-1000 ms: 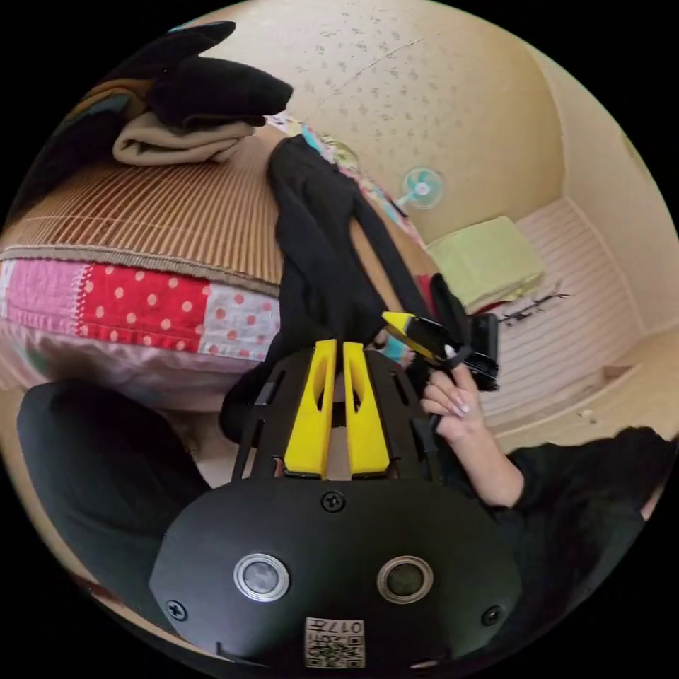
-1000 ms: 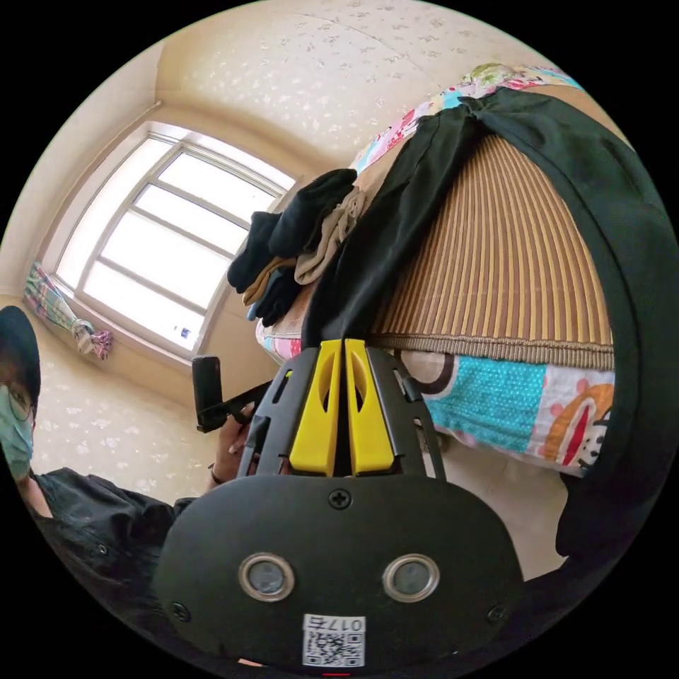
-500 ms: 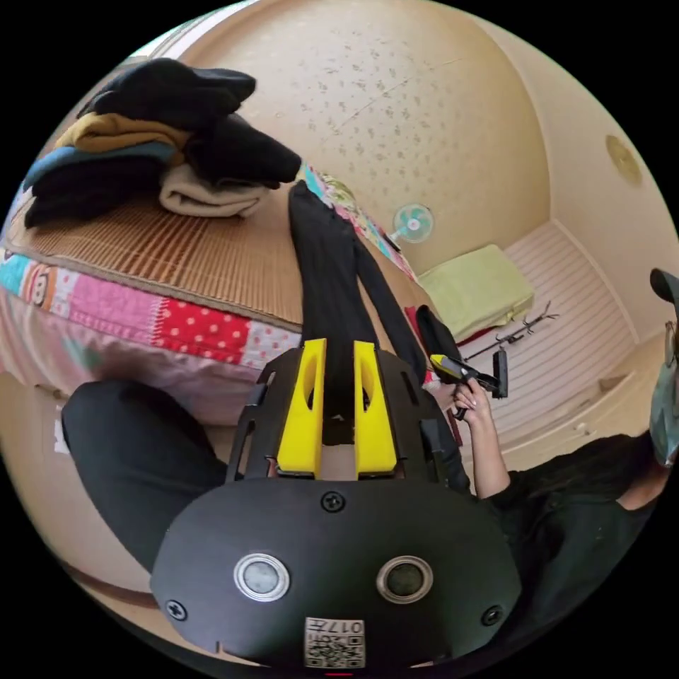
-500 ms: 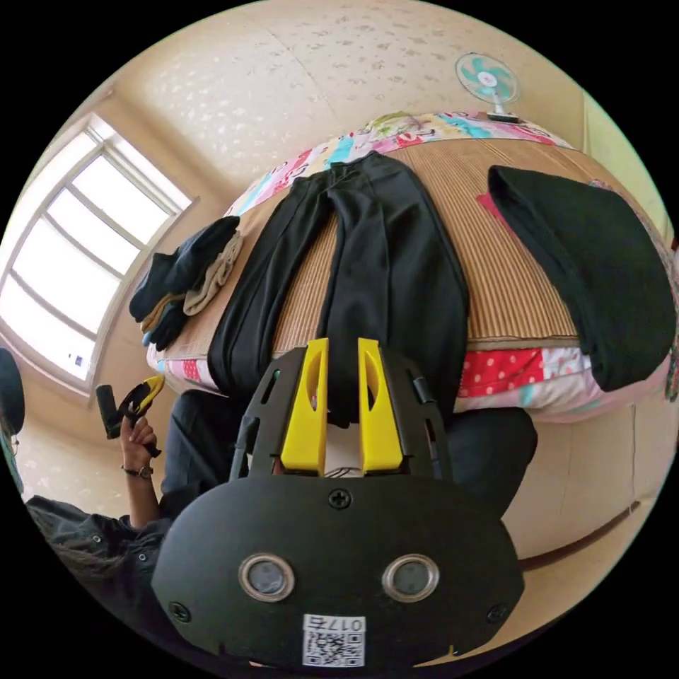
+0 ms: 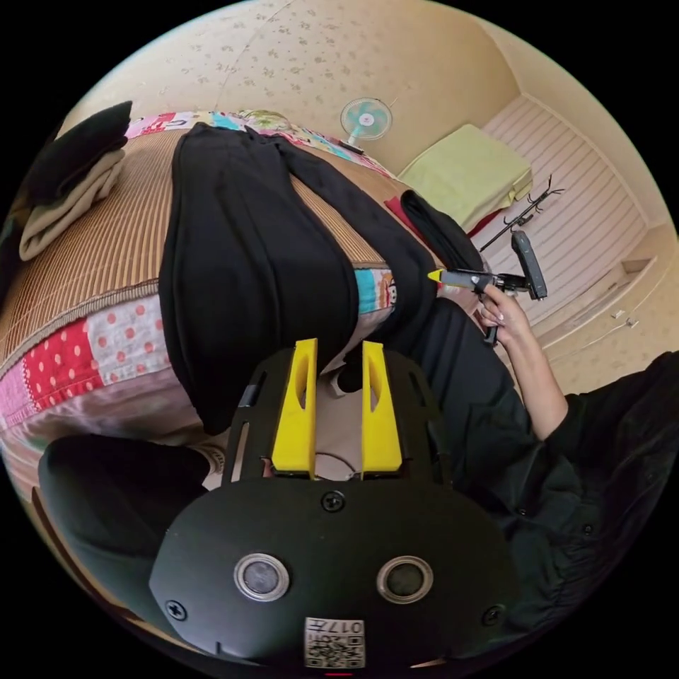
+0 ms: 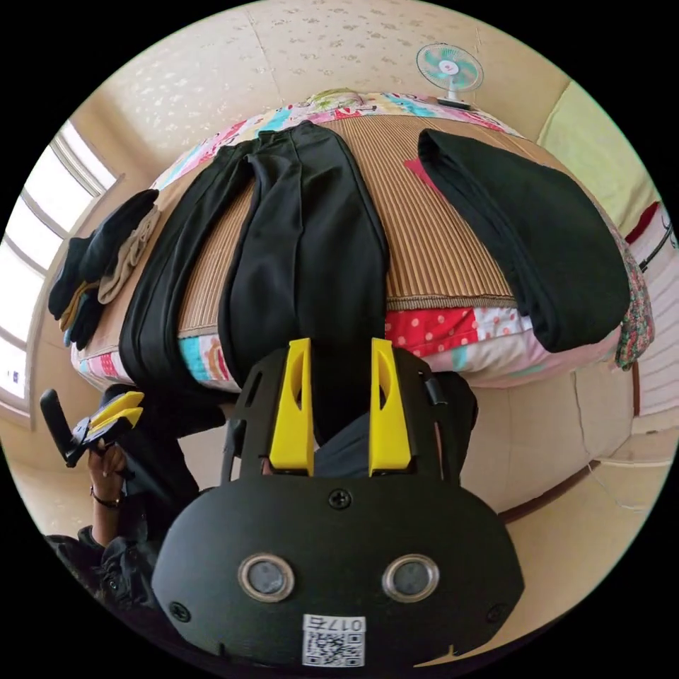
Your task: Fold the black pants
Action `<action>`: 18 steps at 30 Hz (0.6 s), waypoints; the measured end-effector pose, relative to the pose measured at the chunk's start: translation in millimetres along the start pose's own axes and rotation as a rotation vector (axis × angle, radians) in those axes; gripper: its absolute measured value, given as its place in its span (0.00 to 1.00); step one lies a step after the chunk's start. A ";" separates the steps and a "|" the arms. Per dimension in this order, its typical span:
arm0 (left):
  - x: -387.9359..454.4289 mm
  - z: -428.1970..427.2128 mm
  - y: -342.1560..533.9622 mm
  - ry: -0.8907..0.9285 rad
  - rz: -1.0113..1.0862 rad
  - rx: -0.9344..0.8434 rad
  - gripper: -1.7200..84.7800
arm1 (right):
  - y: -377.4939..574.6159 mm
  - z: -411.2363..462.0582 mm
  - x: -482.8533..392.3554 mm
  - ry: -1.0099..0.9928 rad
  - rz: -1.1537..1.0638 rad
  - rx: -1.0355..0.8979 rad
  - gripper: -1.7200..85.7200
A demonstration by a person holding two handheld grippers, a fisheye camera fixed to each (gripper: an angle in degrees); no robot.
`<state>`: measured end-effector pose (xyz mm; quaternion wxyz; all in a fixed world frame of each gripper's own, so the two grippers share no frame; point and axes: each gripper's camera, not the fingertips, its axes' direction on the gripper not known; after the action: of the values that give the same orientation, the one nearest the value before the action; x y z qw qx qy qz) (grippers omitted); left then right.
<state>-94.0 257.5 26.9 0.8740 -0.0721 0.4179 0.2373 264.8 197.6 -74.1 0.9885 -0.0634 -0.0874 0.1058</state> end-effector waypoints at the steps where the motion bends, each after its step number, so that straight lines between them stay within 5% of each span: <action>1: 3.0 4.0 4.6 0.013 0.009 -0.004 0.14 | 2.2 -3.4 7.0 -0.038 0.013 0.029 0.16; 9: -5.0 18.5 29.0 0.071 0.026 -0.025 0.14 | -8.9 22.6 64.8 -0.158 0.025 -0.100 0.16; 12: -9.5 15.9 36.7 0.107 0.022 -0.006 0.14 | -9.2 11.6 82.0 -0.412 -0.039 -0.142 0.08; 15: -8.8 7.6 44.9 0.092 0.035 0.040 0.14 | -6.4 -13.7 77.9 -0.640 -0.059 -0.056 0.06; 18: -15.2 -0.3 51.5 0.089 0.019 0.093 0.14 | -21.1 -35.6 29.2 -0.633 -0.194 0.012 0.06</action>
<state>-126.8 297.2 42.1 0.8545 -0.0381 0.4677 0.2227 303.7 179.8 -101.2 0.9181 -0.0129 -0.3953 0.0261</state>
